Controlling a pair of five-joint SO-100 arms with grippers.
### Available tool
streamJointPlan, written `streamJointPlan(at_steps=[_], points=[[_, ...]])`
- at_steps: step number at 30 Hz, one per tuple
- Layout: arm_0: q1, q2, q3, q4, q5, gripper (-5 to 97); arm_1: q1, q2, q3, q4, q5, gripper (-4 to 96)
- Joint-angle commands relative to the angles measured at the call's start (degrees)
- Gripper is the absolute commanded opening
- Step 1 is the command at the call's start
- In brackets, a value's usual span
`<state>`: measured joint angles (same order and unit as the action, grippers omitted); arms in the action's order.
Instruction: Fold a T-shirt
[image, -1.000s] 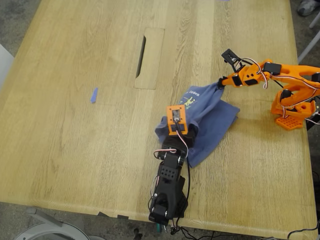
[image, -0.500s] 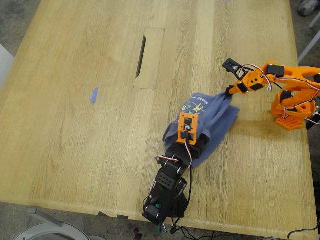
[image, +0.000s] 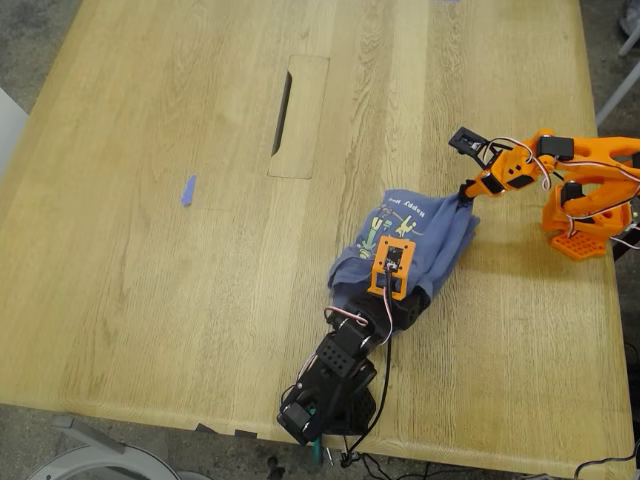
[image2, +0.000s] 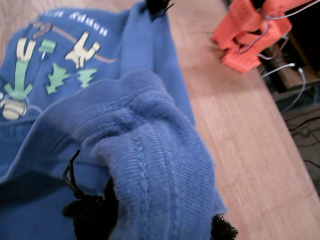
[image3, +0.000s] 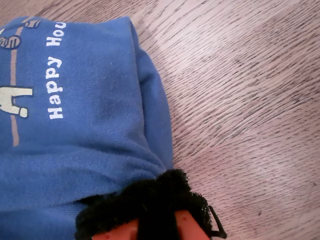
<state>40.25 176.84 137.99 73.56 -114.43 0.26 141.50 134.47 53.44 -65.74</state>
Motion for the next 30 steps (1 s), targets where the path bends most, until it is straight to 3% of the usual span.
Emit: streamJointPlan(at_steps=[1,8,11,14,22,24,27,30], points=[[0.35,0.70,-0.70,1.76,-4.13,10,-0.53,2.02,-0.09,0.70,0.35,0.1],[1.32,-0.53,-0.53,4.83,-11.78,33,-2.46,3.60,-0.18,4.66,0.88,0.1],[1.32,-1.32,-0.97,7.21,-12.48,38,-4.13,4.66,-0.53,8.00,1.49,0.2],[1.32,-2.20,-1.58,10.11,-12.57,40,-5.62,6.06,-0.53,11.95,2.29,8.1],[-0.26,-9.32,-6.59,20.83,-8.79,40,-7.73,8.26,1.58,14.85,3.96,28.6],[-1.58,-10.81,-7.12,21.36,-9.05,45,-7.73,8.26,1.93,14.24,3.78,30.4],[-4.31,-14.06,-6.24,23.29,-0.97,52,-8.17,8.26,2.11,14.41,3.60,33.0],[-7.03,-17.67,-8.00,25.66,-2.64,57,-9.05,8.26,2.02,15.47,3.96,33.8]])
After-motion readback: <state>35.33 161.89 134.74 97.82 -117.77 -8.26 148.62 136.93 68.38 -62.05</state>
